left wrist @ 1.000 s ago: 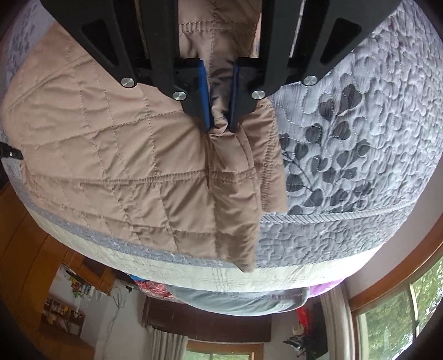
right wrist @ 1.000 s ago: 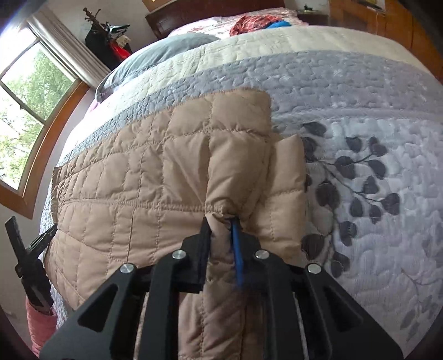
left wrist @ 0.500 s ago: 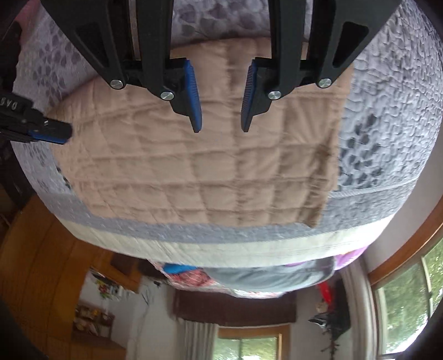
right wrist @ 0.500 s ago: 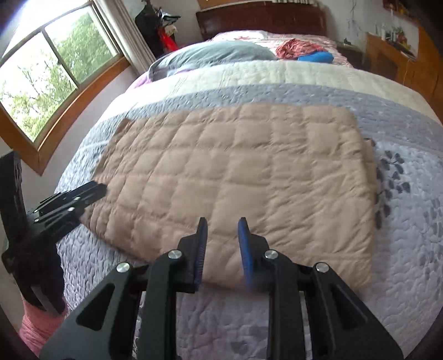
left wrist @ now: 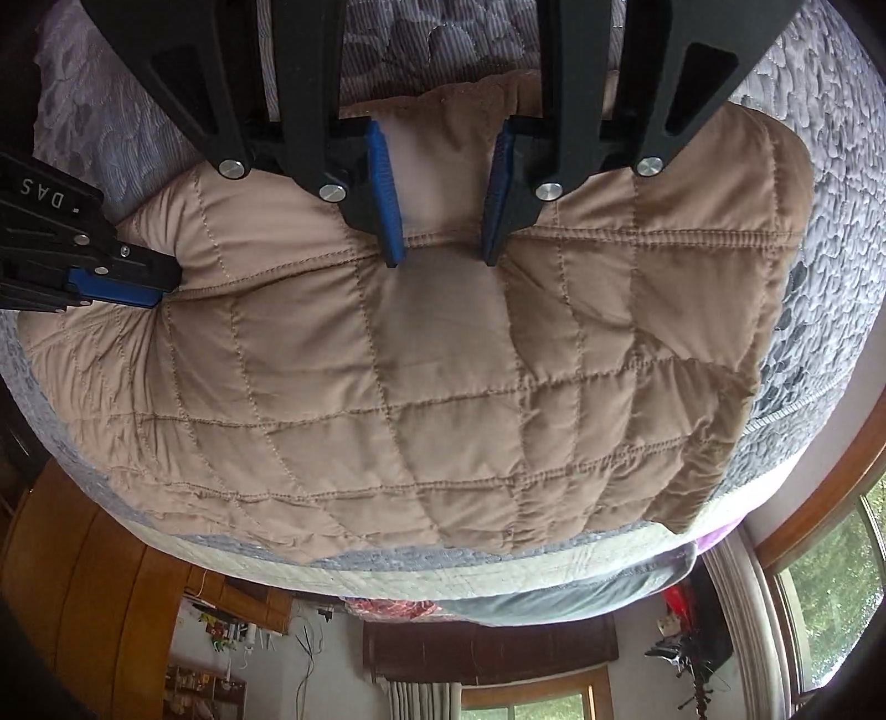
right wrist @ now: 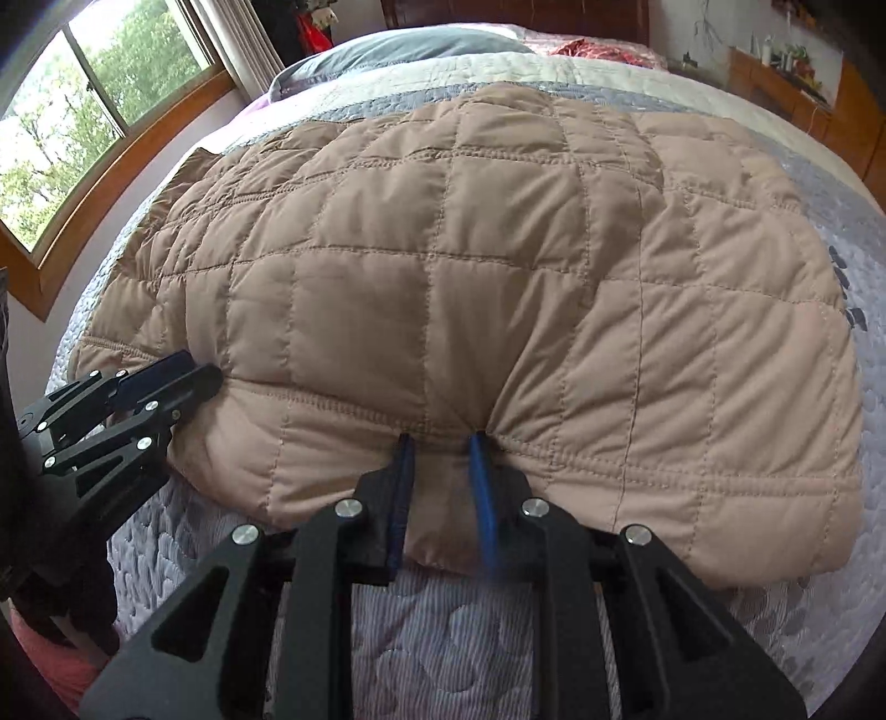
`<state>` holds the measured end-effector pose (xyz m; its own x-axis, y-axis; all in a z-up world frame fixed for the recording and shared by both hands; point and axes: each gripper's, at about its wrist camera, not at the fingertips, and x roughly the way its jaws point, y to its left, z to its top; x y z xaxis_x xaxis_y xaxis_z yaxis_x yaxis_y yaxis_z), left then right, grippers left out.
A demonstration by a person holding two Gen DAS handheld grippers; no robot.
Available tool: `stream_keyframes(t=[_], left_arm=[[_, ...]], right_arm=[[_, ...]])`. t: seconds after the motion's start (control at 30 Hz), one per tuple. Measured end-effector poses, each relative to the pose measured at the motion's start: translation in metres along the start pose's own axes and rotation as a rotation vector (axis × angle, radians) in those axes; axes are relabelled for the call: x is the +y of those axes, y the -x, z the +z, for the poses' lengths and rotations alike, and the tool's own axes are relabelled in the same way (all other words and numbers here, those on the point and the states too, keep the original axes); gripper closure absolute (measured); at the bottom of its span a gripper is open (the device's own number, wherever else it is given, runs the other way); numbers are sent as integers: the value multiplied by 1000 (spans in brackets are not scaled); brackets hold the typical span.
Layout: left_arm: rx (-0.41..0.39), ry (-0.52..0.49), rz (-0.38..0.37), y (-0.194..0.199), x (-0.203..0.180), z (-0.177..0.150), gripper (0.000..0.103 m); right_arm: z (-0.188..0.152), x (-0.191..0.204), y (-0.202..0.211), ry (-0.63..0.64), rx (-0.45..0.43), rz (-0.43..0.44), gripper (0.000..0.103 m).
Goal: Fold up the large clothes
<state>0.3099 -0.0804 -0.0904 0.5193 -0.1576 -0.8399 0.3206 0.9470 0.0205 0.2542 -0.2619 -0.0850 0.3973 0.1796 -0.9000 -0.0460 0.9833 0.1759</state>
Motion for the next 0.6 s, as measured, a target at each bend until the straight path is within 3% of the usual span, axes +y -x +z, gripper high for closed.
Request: stream_keyframes(t=[0.17,0.27,0.4,0.6], left_arm=[[9,34,-13,6,0,-1,75],[10,64,-87,22,10,11,77],[-54,73,-93,38,13,39,77],[-23,145,-91,-1,25,72,77]], right_arm=[[-2,-1,4,-13,1,11,83],[1,-8,31,-34,-3,63,82],[25,-25,58,-74,-75,34,80],[54,-53,36,-120,-56,-78,79]])
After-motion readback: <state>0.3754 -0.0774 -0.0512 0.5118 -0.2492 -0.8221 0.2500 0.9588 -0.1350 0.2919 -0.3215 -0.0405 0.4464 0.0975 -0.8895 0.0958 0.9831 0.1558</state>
